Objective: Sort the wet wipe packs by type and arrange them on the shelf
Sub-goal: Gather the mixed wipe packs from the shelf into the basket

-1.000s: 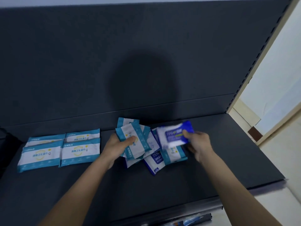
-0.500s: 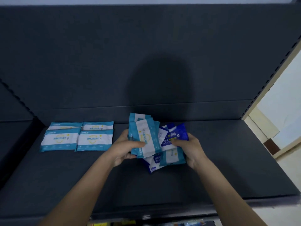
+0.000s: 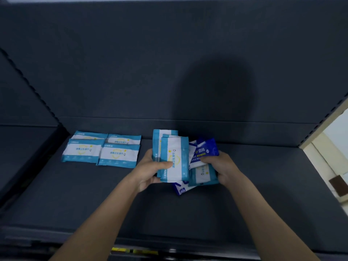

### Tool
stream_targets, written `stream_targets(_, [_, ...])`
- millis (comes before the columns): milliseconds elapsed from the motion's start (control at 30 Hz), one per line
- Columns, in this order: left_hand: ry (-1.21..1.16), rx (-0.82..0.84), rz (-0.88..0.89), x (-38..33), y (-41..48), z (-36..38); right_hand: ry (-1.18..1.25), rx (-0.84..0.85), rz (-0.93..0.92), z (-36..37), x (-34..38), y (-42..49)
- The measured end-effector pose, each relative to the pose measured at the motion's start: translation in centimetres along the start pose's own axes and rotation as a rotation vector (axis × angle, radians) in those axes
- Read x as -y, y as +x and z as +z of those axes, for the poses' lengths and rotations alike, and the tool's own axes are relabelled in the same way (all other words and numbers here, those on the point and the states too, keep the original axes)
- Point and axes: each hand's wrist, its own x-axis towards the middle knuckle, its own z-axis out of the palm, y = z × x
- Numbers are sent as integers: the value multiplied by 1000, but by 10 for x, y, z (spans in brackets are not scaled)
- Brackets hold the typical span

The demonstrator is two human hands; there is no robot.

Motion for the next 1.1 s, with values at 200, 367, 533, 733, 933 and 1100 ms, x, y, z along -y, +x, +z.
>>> stream_targets(200, [-59,-14,24,6,-1,-1,35,70,-65,3,-3,-2])
stream_targets(367, [-74,-43,70,6,-8,-3,73,44,-146,16,-2,-15])
stream_targets(533, [-95,-77,150,0,-27,-15,107,28,-219,37,4,-35])
stream_targets(733, [-125,-115,252,-10,-72,-57,101,90,-295,85,14,-68])
stream_targets(933, [-145,-172,333,-8,-125,-110,86,149,-339,145,11,-112])
stream_targets(1100, [-184,-300,393,7,-189,-177,20,274,-364,218,-4,-157])
